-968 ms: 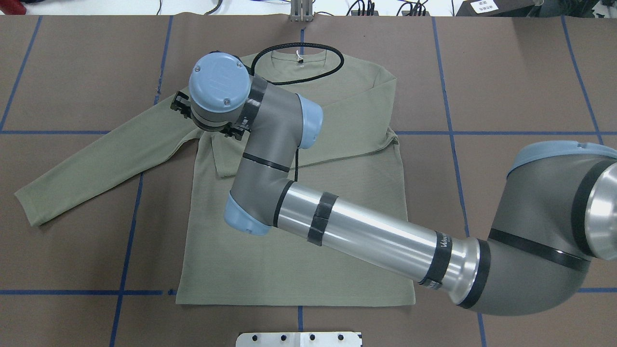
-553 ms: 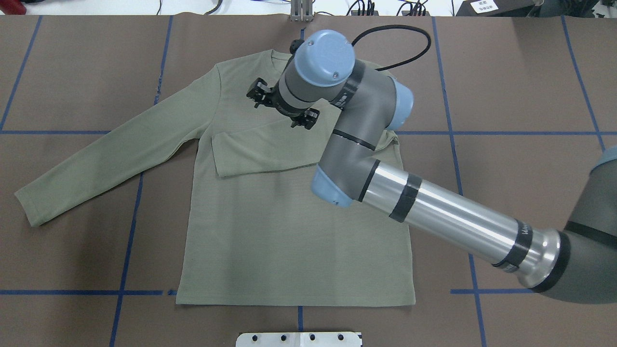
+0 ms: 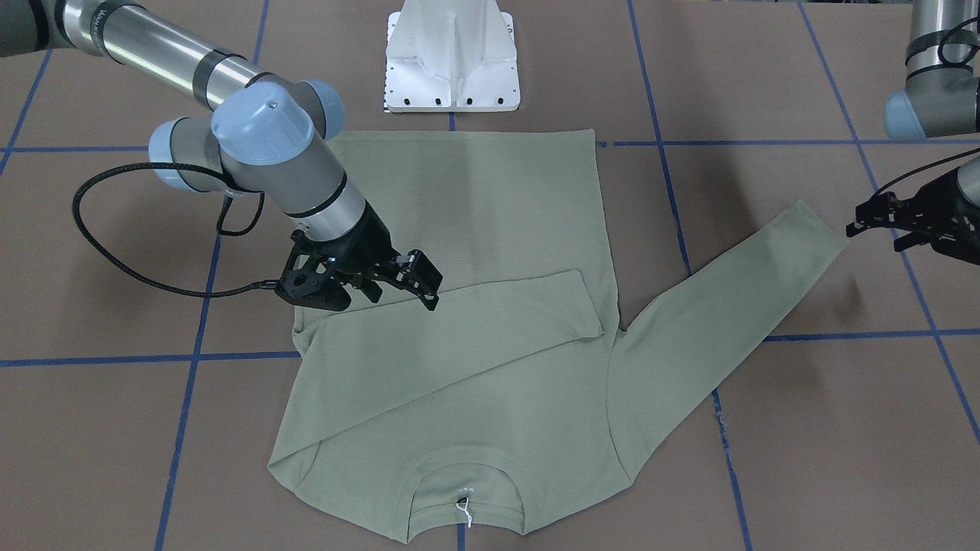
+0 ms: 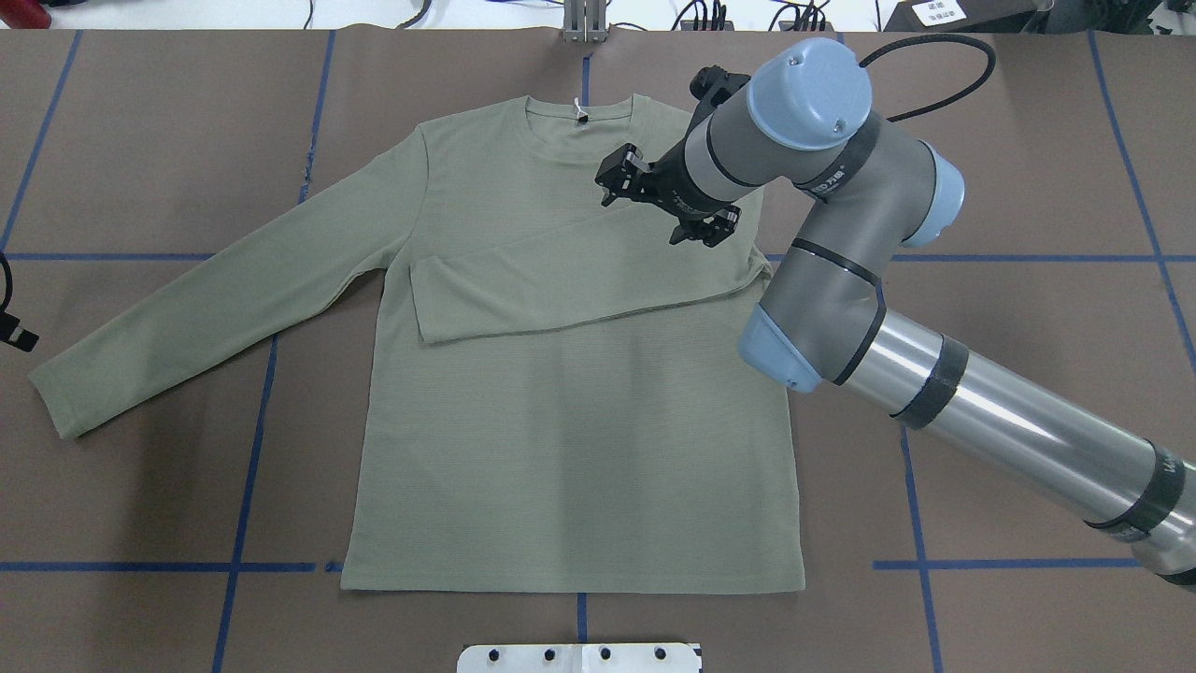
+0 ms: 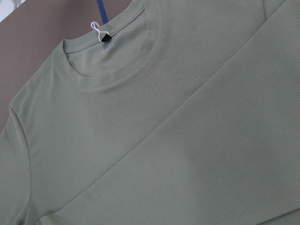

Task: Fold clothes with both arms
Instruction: 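Release the sleeve and raise the right gripper away from the shirt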

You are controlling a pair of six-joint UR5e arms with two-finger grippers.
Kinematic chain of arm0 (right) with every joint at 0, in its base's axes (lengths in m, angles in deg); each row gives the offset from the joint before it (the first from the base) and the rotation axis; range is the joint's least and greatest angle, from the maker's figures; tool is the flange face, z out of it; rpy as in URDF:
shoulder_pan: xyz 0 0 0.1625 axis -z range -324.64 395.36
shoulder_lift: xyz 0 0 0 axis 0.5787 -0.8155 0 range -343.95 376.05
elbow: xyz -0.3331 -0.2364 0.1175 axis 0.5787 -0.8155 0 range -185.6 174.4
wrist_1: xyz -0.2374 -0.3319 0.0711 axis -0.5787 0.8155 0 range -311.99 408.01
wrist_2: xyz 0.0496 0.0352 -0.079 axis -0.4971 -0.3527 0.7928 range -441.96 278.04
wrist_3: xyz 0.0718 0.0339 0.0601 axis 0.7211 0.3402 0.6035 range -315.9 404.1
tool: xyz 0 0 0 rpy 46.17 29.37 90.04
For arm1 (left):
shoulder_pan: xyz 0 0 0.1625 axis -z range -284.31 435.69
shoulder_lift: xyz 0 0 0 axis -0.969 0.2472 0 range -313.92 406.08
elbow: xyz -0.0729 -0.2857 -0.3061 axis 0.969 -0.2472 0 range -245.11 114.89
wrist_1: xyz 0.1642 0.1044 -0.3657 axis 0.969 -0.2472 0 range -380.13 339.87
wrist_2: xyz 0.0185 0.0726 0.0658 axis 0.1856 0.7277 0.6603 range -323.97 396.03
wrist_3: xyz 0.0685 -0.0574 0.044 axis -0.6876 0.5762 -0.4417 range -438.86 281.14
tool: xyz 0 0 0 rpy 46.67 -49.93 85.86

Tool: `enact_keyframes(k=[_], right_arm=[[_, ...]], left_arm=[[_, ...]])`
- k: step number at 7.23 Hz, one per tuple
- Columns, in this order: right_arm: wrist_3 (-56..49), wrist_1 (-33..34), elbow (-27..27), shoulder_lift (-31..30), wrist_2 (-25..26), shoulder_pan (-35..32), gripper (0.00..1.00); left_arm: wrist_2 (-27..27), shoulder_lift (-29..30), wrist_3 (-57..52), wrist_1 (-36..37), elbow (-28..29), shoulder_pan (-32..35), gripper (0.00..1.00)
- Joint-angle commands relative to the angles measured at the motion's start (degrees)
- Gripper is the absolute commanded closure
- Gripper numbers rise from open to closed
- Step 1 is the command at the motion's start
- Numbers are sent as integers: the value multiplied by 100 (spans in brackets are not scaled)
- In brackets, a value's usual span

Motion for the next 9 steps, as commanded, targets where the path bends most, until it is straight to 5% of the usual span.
enact_keyframes(k=[1,6,9], right_arm=[[1,-2,171,-101,15,-24,1],[1,24,303,-171,51,-24,1],[10,33,365,-179,42,-24,1]], left_arm=[[-44,-9,-81,-34,87,-97,0],[-35,131,-98,-34,175,-289,9],[-27,123,-116,-157,306,-316,1]])
